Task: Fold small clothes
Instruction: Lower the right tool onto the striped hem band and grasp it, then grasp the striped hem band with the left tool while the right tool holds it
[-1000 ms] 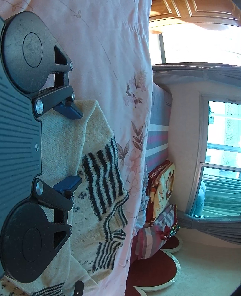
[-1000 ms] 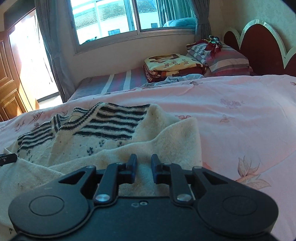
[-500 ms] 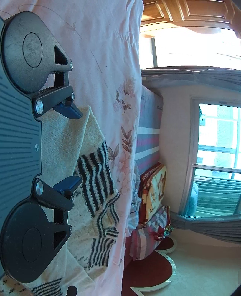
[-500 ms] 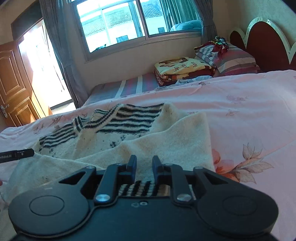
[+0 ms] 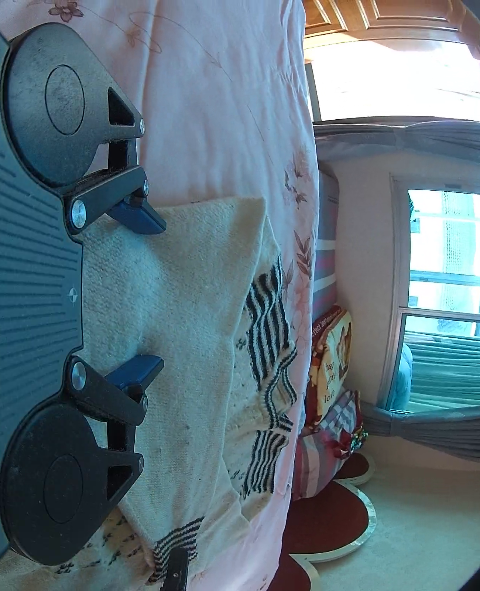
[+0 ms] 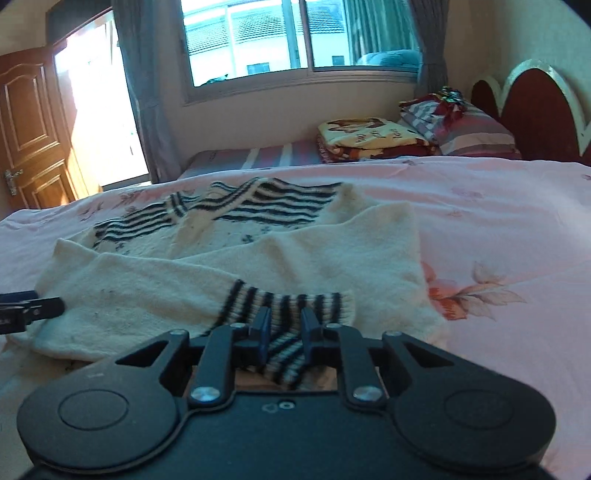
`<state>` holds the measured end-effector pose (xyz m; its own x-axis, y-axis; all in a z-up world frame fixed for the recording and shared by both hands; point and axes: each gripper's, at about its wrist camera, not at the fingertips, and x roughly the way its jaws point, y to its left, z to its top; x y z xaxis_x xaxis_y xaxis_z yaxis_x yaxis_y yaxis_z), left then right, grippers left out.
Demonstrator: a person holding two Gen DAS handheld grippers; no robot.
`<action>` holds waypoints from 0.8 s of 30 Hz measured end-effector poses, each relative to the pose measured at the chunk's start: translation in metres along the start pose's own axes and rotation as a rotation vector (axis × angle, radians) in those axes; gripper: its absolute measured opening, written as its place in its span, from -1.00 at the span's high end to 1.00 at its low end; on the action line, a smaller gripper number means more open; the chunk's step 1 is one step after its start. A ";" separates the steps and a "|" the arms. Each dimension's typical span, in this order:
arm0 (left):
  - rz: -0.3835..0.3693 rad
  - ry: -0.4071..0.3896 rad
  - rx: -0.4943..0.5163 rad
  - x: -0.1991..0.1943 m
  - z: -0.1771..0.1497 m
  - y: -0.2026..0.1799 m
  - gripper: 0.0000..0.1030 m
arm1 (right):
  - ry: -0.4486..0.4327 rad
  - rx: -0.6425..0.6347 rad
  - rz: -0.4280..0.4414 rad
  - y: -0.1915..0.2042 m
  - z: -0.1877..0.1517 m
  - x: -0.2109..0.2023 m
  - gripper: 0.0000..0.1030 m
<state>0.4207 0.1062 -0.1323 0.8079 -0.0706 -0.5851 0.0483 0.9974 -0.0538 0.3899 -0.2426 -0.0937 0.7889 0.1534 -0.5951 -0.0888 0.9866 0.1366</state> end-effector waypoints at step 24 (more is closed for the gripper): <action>-0.051 0.145 -0.151 -0.184 -0.117 0.026 -0.44 | 0.178 0.198 0.076 -0.069 -0.089 -0.157 0.49</action>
<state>0.2047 0.1429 -0.1206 0.7129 -0.1337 -0.6884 -0.0099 0.9796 -0.2005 0.2180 -0.3295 -0.0797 0.6633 0.2515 -0.7048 -0.0094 0.9445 0.3282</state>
